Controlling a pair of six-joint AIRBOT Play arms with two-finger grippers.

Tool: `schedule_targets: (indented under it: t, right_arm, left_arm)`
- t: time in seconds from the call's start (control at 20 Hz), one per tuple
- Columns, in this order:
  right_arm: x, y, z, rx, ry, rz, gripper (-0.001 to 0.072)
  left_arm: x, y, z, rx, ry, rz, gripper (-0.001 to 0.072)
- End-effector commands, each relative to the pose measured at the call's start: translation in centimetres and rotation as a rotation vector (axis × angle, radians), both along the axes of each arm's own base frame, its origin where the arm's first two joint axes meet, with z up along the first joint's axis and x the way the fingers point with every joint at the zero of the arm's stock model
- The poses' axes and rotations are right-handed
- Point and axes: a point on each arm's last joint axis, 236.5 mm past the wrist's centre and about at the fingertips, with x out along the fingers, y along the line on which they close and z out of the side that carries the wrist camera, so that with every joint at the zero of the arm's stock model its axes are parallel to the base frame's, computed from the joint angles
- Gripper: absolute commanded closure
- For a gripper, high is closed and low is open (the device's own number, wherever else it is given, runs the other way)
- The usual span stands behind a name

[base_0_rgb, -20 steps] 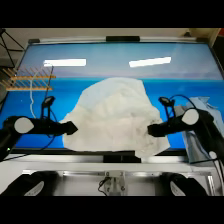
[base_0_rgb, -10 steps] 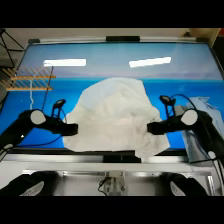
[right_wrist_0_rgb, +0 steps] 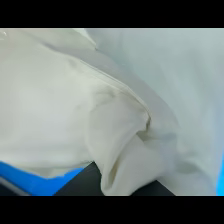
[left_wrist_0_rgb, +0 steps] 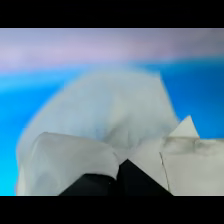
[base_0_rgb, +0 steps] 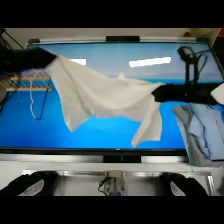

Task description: Fold the shirts.

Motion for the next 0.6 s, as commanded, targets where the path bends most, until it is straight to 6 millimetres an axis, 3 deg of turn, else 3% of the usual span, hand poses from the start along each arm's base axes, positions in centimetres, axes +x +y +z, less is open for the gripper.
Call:
schedule_targets:
  t: [0.0,0.1,0.2,0.25,0.35,0.45,0.55]
  right_arm:
    - [0.0,0.8,17.3,0.098,-0.406,0.012,0.0647]
    - [-2.6,2.1,25.6,0.232,-0.583,0.043,0.0647]
    - [-5.6,2.9,29.8,0.322,-0.646,0.079,0.0647]
    - [-6.5,2.8,30.6,0.355,-0.640,0.070,0.0647]
    - [-7.5,2.6,29.7,0.374,-0.562,0.040,0.0647]
    - [-7.2,1.7,25.6,0.302,-0.401,-0.013,0.0647]
    - [-6.1,-0.1,20.5,0.208,-0.244,-0.098,0.0647]
  left_arm:
    - [-5.9,4.0,22.0,-0.123,-0.536,0.109,0.0678]
    - [-10.2,4.9,27.9,-0.293,-0.649,0.123,0.0678]
    - [-13.1,5.4,31.6,-0.464,-0.743,0.105,0.0678]
    - [-13.6,5.9,32.6,-0.490,-0.791,0.119,0.0678]
    - [-12.4,6.8,32.6,-0.485,-0.834,0.161,0.0678]
    - [-8.7,7.0,30.2,-0.459,-0.777,0.192,0.0678]
    - [-3.1,6.3,25.9,-0.430,-0.655,0.201,0.0678]
